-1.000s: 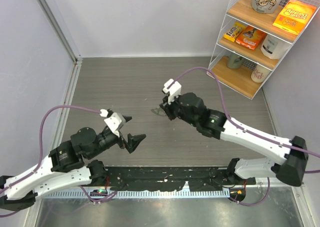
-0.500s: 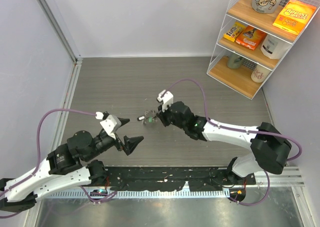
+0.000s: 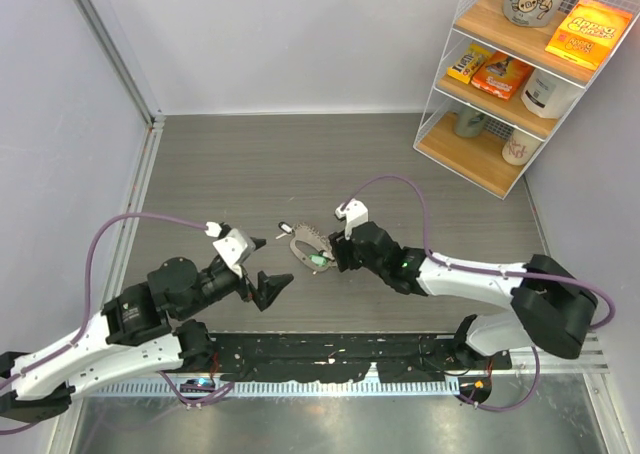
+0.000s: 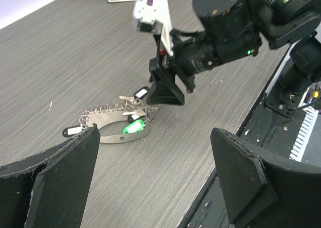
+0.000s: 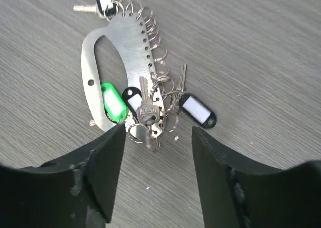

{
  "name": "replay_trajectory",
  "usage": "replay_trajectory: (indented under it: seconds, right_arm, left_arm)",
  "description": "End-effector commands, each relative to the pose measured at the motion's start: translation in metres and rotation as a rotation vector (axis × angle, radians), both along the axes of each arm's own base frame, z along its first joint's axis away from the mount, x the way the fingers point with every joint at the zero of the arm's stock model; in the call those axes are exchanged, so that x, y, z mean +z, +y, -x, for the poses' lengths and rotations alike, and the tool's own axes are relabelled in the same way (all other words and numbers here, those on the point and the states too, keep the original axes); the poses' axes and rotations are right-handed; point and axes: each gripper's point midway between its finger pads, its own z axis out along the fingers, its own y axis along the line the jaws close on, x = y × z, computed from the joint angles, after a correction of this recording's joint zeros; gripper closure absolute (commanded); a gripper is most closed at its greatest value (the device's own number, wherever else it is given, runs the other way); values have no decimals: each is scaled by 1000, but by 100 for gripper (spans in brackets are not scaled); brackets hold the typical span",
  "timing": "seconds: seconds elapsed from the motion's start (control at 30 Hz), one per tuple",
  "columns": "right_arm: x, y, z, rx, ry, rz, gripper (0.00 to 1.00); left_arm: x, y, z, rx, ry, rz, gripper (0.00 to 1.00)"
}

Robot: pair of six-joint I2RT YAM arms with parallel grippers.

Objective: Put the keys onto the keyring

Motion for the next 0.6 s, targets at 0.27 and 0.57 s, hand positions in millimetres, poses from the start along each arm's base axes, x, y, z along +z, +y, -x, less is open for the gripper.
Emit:
replay_trajectory:
  seconds: [0.27, 0.57]
  right_arm:
    - [116, -27, -13, -148, -151, -94, 4]
    - [157, -88, -29, -485, -229, -23, 5]
  left_arm:
    - [9, 2, -12, 64, -32, 35, 0]
    - [13, 12, -17, 119, -48, 57, 0]
